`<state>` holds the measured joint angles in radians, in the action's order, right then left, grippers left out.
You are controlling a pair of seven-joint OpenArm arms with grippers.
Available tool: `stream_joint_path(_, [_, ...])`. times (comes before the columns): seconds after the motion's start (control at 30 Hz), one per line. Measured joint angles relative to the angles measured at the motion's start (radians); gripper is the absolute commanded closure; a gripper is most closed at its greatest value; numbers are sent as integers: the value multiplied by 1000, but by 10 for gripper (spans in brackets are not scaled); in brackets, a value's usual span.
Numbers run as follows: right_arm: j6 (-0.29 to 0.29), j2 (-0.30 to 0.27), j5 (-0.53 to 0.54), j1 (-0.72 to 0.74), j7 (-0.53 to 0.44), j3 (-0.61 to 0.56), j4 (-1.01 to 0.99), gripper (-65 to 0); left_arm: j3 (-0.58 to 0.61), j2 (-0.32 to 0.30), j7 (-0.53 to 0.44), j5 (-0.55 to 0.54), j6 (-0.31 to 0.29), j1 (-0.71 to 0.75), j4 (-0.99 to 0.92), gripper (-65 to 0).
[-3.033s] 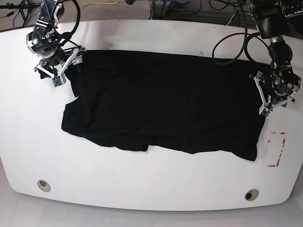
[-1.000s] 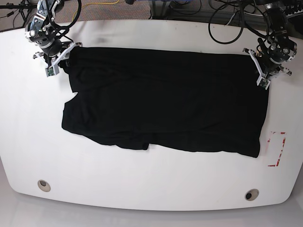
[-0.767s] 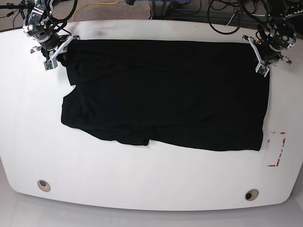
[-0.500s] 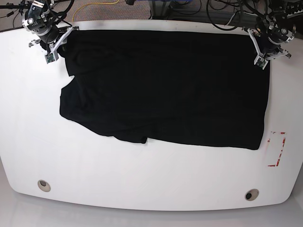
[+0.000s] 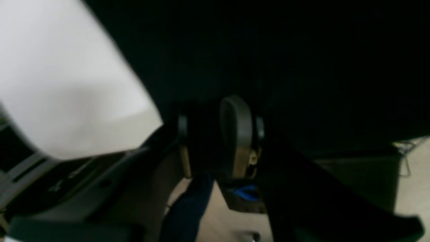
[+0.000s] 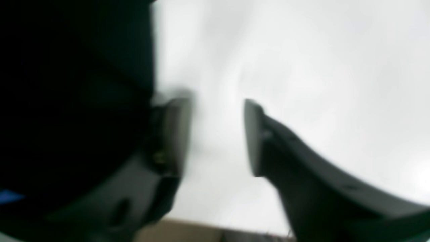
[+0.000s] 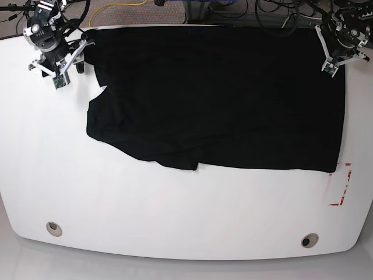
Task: Fold the T-shirt properly
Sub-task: 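Release the shirt edge and move the right gripper along the shirt side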
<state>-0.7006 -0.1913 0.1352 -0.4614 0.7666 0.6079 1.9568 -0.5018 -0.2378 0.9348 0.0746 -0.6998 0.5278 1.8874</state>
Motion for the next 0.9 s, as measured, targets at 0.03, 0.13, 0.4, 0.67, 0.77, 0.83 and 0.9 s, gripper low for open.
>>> stream_joint_path(0.03, [0,0,0,18,-2,0,-1,-458,8,-1,0,0,0,-6,10,-140])
stream_joint_path(0.13, [1,0,2,89,-6,-1,-15,-526,22,2,-10,-19,-1,-42,26,-140])
stream_joint_path(0.4, [6,-3,-3,242,-4,-33,-188,-515,22,0,3,-11,-1,-88,35,-140])
stream_joint_path(0.67, [1,0,1,328,-7,-93,-325,-512,21,2,60,-15,0,-150,38,-140])
stream_joint_path(0.77, [2,0,-2,353,-7,-98,-369,-510,18,1,60,-15,0,-155,44,-140])
stream_joint_path(0.83, [1,0,0,369,-6,-98,-400,-510,18,2,67,-14,-1,-158,44,-140])
stream_joint_path(0.9, [1,-1,-1,388,-7,-98,-437,-507,18,3,70,-15,-1,-159,44,-140])
